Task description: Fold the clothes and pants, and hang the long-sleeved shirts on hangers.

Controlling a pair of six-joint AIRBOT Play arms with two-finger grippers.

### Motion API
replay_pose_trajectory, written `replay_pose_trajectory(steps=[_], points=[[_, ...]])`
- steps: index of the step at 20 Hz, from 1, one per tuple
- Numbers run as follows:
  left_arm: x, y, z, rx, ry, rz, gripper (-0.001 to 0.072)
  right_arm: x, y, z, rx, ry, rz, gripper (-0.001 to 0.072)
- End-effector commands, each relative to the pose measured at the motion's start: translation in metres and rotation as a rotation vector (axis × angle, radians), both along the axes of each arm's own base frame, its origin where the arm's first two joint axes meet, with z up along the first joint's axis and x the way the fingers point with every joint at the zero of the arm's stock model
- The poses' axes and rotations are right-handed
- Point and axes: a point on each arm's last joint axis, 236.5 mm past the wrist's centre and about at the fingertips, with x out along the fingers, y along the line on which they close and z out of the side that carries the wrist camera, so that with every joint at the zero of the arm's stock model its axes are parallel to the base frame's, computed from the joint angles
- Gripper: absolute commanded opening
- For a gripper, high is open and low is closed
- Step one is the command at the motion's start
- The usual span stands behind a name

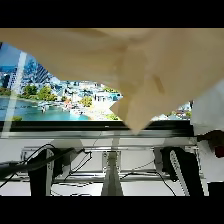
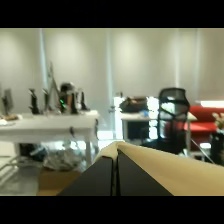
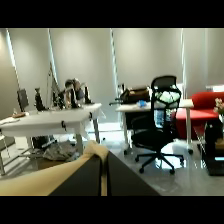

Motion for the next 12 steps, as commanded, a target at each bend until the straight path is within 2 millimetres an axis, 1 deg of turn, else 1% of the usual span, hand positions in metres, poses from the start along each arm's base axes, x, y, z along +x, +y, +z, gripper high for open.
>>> replay_pose_trajectory(steps=[1, 2, 3, 4, 5, 6, 7, 9, 10, 12], points=[[0.002, 0.009, -0.005, -0.061, 0.013, 0.015, 0.0013, -0.005, 0.006, -0.006, -0.006, 0.022, 0.021, 0.0012], [0.02, 0.013, -0.022, -0.083, 0.087, -0.011, 0.0013, 0.012, 0.006, -0.018, -0.005, 0.083, 0.031, 0.0011], [0.042, 0.018, -0.045, -0.102, 0.186, -0.043, 0.0012, 0.037, 0.006, -0.038, 0.007, 0.17, 0.056, 0.0012], [0.066, 0.023, -0.073, -0.127, 0.295, -0.08, 0.0012, 0.062, 0.008, -0.061, 0.015, 0.268, 0.086, 0.0012], [0.093, 0.028, -0.109, -0.158, 0.422, -0.129, 0.0012, 0.087, 0.011, -0.088, 0.028, 0.379, 0.127, 0.0012], [0.12, 0.031, -0.148, -0.186, 0.555, -0.187, 0.0012, 0.115, 0.015, -0.123, 0.047, 0.511, 0.178, 0.0012], [0.144, 0.03, -0.187, -0.201, 0.676, -0.252, 0.0013, 0.142, 0.017, -0.16, 0.07, 0.644, 0.224, 0.0013], [0.193, 0.017, -0.27, -0.214, 0.901, -0.39, 0.0013, 0.189, 0.014, -0.229, 0.114, 0.86, 0.267, 0.0013], [0.216, 0.012, -0.315, -0.228, 1.006, -0.422, 0.0013, 0.21, 0.009, -0.26, 0.139, 0.939, 0.273, 0.0013], [0.248, -0.002, -0.399, -0.224, 1.189, -0.453, 0.0013, 0.249, 0.0, -0.321, 0.194, 1.074, 0.274, 0.0013]])
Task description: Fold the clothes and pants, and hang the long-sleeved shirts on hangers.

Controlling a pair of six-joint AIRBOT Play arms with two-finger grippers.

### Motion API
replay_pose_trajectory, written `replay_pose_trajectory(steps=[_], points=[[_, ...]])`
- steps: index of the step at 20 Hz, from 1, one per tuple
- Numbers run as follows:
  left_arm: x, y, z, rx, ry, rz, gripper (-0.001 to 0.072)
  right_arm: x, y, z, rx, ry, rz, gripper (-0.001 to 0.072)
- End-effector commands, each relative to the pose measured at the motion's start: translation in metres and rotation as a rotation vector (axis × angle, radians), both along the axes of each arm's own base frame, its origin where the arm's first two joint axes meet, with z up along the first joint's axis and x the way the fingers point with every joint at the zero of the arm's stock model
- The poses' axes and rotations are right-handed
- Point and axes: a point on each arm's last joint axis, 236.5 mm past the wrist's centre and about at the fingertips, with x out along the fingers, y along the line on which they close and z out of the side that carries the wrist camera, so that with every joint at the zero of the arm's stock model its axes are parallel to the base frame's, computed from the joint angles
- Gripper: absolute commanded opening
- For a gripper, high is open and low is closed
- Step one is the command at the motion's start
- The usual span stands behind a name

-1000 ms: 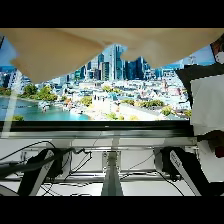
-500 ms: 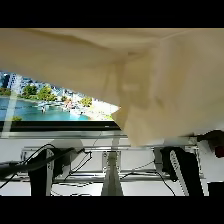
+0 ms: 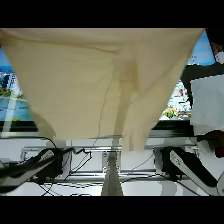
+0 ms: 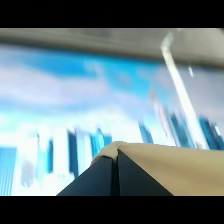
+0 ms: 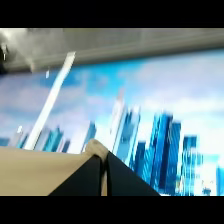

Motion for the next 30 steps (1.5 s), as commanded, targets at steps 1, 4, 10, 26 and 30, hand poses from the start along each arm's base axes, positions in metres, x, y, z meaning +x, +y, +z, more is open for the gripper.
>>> replay_pose_trajectory(steps=[1, 4, 10, 26, 30], points=[[0.046, -0.032, -0.151, 0.011, 0.332, -0.152, 0.0013, 0.058, -0.006, -0.12, 0.076, 0.3, 0.032, 0.0013], [0.083, -0.044, -0.219, 0.01, 0.385, -0.135, 0.0013, 0.099, -0.021, -0.195, 0.113, 0.403, -0.025, 0.0013], [0.088, -0.057, -0.254, 0.009, 0.437, -0.155, 0.0014, 0.109, -0.049, -0.268, 0.005, 0.517, -0.068, 0.0014], [-0.021, -0.07, -0.236, -0.152, 0.762, -0.297, 0.0461, -0.06, -0.118, -0.312, -0.211, 1.056, -0.001, 0.0319], [-0.069, -0.048, -0.23, -0.227, 0.663, -0.159, 0.0407, -0.112, -0.09, -0.33, -0.041, 1.036, -0.007, 0.0319]])
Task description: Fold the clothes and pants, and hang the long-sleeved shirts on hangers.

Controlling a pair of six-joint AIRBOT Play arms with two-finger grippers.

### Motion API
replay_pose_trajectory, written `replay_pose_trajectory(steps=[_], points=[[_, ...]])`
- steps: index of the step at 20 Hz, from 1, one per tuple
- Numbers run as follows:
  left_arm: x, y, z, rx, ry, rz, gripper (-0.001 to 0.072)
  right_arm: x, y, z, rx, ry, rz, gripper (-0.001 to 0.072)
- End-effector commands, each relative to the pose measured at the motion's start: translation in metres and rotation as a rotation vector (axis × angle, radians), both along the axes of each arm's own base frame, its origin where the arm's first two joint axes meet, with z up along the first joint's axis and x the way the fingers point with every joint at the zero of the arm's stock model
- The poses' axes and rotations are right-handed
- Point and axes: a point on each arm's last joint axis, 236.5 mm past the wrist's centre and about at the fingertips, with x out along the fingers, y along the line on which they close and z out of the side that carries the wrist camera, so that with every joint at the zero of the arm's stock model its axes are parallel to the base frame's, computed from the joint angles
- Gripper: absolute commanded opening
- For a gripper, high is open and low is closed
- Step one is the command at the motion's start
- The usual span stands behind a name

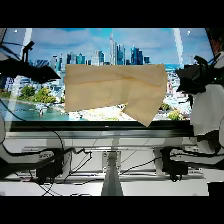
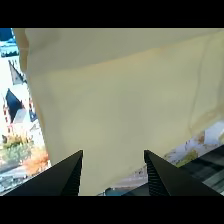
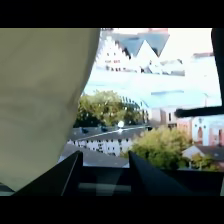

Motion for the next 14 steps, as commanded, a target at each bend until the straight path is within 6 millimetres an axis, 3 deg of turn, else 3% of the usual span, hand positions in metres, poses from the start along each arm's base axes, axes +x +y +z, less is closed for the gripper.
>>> replay_pose_trajectory(steps=[1, 4, 6, 9, 12, 13, 14], points=[[-0.04, 0.016, -0.005, -0.024, -0.046, 0.159, 0.0408, -0.044, 0.033, -0.019, 0.137, -0.006, -0.07, 0.032], [-0.072, 0.022, -0.044, -0.019, 0.009, 0.251, 0.0441, -0.059, 0.076, -0.047, 0.273, -0.017, -0.167, 0.0325], [-0.088, 0.017, -0.067, -0.037, 0.074, 0.265, 0.0622, -0.061, 0.095, -0.067, 0.312, -0.031, -0.232, 0.0327], [-0.099, 0.011, -0.088, -0.063, 0.147, 0.265, 0.0635, -0.061, 0.114, -0.087, 0.297, -0.05, -0.236, 0.034], [-0.101, 0.011, -0.104, -0.076, 0.198, 0.271, 0.0634, -0.055, 0.127, -0.091, 0.269, -0.078, -0.181, 0.0333], [-0.103, 0.01, -0.109, -0.084, 0.217, 0.27, 0.0634, -0.052, 0.129, -0.092, 0.258, -0.094, -0.169, 0.0278], [-0.104, 0.009, -0.113, -0.09, 0.235, 0.27, 0.0633, -0.049, 0.13, -0.091, 0.251, -0.107, -0.164, 0.0157]])
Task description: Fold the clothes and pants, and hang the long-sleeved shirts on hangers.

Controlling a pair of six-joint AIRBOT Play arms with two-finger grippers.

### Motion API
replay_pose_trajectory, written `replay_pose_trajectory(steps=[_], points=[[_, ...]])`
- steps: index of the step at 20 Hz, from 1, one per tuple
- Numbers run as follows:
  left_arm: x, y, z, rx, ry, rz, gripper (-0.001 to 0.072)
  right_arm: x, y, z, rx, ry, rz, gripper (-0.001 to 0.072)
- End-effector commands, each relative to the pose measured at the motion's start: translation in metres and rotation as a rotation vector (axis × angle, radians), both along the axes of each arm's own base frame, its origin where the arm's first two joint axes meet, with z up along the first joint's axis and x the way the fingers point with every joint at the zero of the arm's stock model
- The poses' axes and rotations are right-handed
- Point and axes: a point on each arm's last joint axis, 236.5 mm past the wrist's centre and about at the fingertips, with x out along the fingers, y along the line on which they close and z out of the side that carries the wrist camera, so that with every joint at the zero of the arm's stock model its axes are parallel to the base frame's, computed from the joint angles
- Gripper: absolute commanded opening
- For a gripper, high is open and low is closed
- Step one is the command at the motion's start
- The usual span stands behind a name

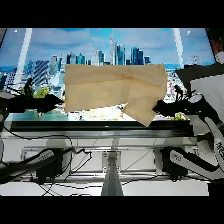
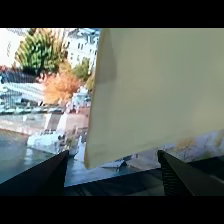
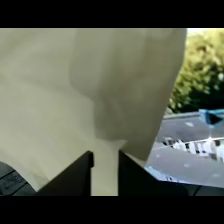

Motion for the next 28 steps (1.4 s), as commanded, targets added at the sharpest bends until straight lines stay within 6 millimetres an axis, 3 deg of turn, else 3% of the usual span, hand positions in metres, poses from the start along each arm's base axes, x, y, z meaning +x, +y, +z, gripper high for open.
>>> replay_pose_trajectory(steps=[1, 6, 8, 9, 11, 12, 13, 14, 15, 17, 19, 22, 25, 26, 28], points=[[-0.008, -0.003, -0.019, -0.031, 0.065, 0.004, 0.0633, 0.01, 0.007, -0.004, -0.028, -0.051, -0.001, 0.0057], [-0.016, -0.014, -0.028, -0.056, 0.109, -0.024, 0.0633, 0.021, 0.007, 0.009, -0.039, -0.101, 0.071, 0.0068], [-0.019, -0.023, -0.033, -0.062, 0.126, -0.054, 0.0632, 0.031, 0.001, 0.017, -0.067, -0.129, 0.091, 0.0322], [-0.021, -0.029, -0.035, -0.066, 0.137, -0.073, 0.0631, 0.037, -0.009, 0.02, -0.114, -0.145, 0.119, 0.0384], [-0.025, -0.041, -0.042, -0.067, 0.157, -0.113, 0.0627, 0.041, -0.03, 0.026, -0.206, -0.15, 0.178, 0.0383], [-0.025, -0.046, -0.045, -0.061, 0.16, -0.127, 0.0554, 0.039, -0.04, 0.028, -0.242, -0.133, 0.197, 0.0383], [-0.023, -0.048, -0.049, -0.047, 0.15, -0.14, 0.0386, 0.033, -0.047, 0.029, -0.257, -0.106, 0.213, 0.0383], [-0.019, -0.048, -0.051, -0.027, 0.133, -0.142, 0.0166, 0.023, -0.053, 0.028, -0.255, -0.068, 0.223, 0.0384], [-0.014, -0.047, -0.052, -0.013, 0.116, -0.134, 0.0019, 0.011, -0.059, 0.026, -0.253, -0.022, 0.234, 0.0384], [-0.009, -0.046, -0.053, -0.006, 0.102, -0.119, 0.0015, -0.013, -0.066, 0.017, -0.218, 0.058, 0.205, 0.0384], [-0.009, -0.046, -0.053, -0.003, 0.098, -0.121, 0.0014, -0.028, -0.058, 0.004, -0.143, 0.094, 0.129, 0.0384], [-0.007, -0.044, -0.054, 0.002, 0.093, -0.114, 0.0015, -0.023, -0.026, -0.012, -0.001, 0.061, -0.058, 0.0384], [-0.006, -0.047, -0.052, -0.013, 0.094, -0.11, 0.0015, -0.012, -0.019, -0.027, 0.048, 0.023, -0.243, 0.0377], [-0.007, -0.048, -0.051, -0.015, 0.096, -0.112, 0.0015, -0.01, -0.018, -0.03, 0.051, 0.015, -0.272, 0.0335], [-0.009, -0.049, -0.05, -0.023, 0.1, -0.116, 0.0014, -0.006, -0.008, -0.029, 0.048, -0.01, -0.238, 0.0125]])
